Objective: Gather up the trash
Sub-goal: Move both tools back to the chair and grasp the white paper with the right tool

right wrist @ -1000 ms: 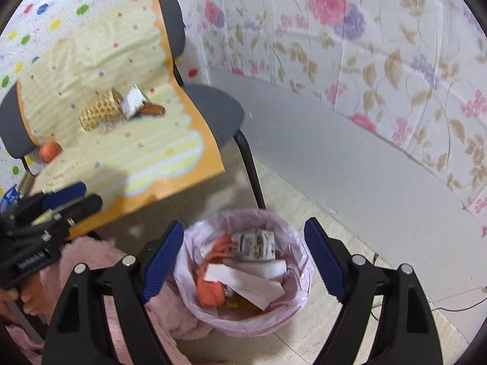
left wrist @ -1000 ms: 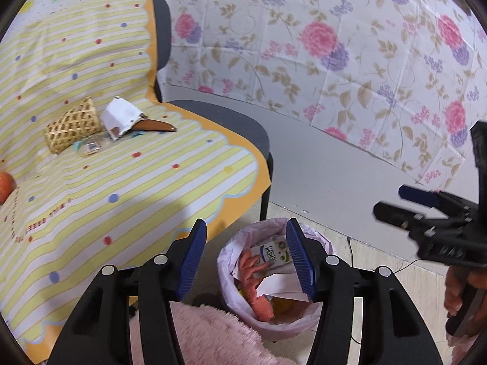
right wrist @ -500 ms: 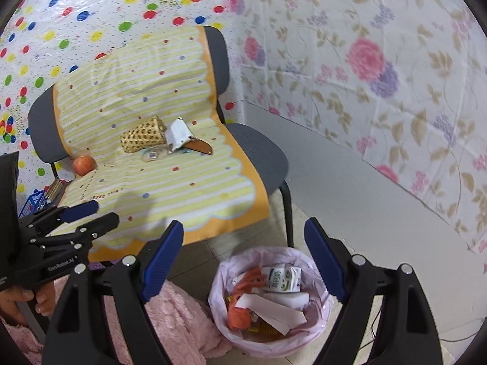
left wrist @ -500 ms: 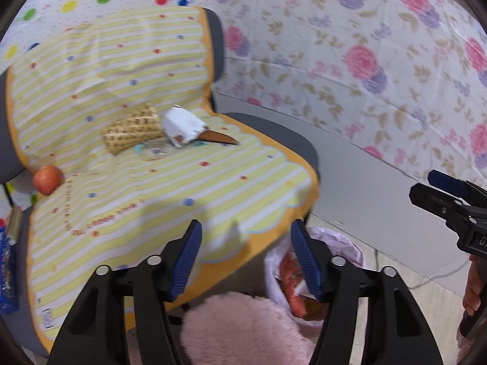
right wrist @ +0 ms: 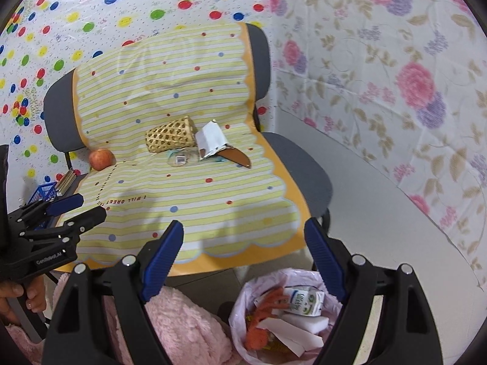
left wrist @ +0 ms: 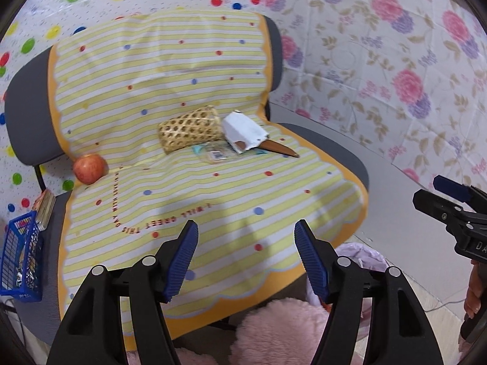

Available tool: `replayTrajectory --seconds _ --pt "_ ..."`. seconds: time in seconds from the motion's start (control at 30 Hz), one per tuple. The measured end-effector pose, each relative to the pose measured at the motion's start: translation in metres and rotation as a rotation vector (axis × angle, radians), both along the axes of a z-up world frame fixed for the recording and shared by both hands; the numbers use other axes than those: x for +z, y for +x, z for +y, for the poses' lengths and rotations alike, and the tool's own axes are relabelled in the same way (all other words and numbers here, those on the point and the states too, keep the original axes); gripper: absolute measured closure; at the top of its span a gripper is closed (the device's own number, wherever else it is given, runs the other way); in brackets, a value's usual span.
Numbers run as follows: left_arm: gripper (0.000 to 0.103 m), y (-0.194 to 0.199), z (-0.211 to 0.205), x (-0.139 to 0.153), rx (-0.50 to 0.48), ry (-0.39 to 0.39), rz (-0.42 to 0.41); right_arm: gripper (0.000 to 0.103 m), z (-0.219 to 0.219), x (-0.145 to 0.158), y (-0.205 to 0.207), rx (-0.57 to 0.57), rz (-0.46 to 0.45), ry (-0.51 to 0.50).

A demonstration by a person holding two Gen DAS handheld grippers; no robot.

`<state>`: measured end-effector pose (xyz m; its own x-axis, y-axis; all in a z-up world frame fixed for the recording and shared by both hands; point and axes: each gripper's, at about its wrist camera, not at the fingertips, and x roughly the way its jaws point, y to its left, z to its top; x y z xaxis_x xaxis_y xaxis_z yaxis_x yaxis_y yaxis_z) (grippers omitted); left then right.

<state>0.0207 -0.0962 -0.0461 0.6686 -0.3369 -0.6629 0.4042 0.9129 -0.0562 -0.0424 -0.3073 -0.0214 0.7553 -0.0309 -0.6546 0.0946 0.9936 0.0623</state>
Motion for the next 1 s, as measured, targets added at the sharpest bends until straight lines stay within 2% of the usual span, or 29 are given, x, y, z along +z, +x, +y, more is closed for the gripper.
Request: replayTrajectory --seconds 0.2,0.43,0.53,0.9,1.0 --pt "0.031 0.022 0.023 -0.002 0.076 0.010 -0.007 0.024 0.006 -0.011 0.032 0.039 0.005 0.008" --pt "0.029 0.058 0.043 -0.003 0.143 0.009 -0.006 0.036 0.008 -0.022 0.078 0.089 0.007 0.014" --pt "0.029 0.077 0.044 -0.004 0.157 0.018 -0.016 0.038 0.007 -0.025 0.101 0.104 0.005 0.011" --pt "0.029 0.156 0.035 -0.034 0.173 0.050 0.008 0.039 0.002 -0.056 0.214 0.148 0.023 0.010" --pt "0.029 0.173 0.032 -0.043 0.174 0.059 0.012 0.048 0.000 -0.070 0.244 0.171 0.048 0.041"
